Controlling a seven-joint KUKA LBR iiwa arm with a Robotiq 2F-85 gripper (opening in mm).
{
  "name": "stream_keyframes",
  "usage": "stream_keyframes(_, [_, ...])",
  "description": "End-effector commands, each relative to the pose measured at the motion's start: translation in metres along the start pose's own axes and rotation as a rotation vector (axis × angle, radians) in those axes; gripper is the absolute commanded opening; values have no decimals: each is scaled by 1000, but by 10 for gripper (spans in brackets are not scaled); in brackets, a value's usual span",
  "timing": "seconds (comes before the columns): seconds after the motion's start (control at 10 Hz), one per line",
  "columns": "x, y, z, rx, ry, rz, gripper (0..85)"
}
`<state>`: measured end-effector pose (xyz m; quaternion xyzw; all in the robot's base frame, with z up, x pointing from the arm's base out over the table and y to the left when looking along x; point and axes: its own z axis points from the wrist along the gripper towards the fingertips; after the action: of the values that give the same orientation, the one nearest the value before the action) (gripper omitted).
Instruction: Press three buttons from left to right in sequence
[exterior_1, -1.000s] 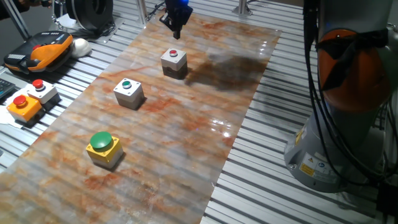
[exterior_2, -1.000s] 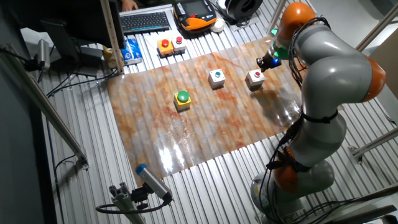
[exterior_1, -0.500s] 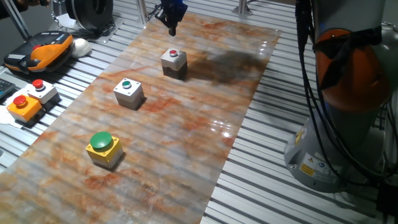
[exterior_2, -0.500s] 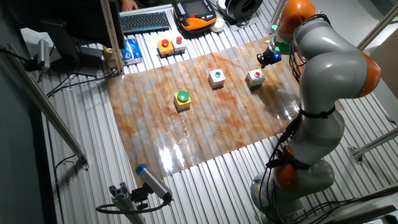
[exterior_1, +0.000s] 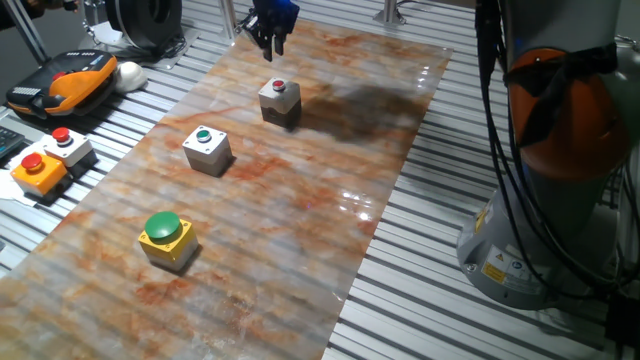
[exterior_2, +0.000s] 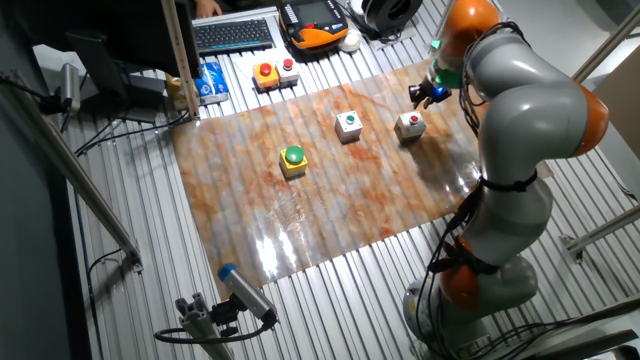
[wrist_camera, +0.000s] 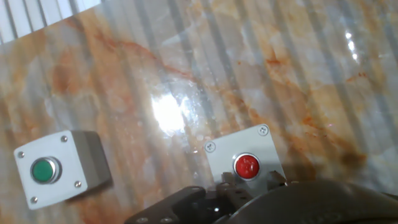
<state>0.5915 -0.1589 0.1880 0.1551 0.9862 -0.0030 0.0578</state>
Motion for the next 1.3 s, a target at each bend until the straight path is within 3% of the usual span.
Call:
stream_keyframes(0.0, [-1, 1, 3, 0, -5, 4, 340])
stream_keyframes(0.1, [-1, 1, 8, 4, -18, 12, 510])
stream_keyframes(0.4, [-3, 6, 13, -29, -14, 21, 510])
stream_keyframes(0.6, [-5, 10, 12, -78, 0, 33, 510])
stream_keyframes(0.9, [-3, 24, 20, -112, -12, 57, 510])
stream_keyframes(1.1, [-2, 27, 24, -206, 10, 83, 510])
stream_keyframes(1.2, [-2, 27, 25, -210, 8, 81, 510])
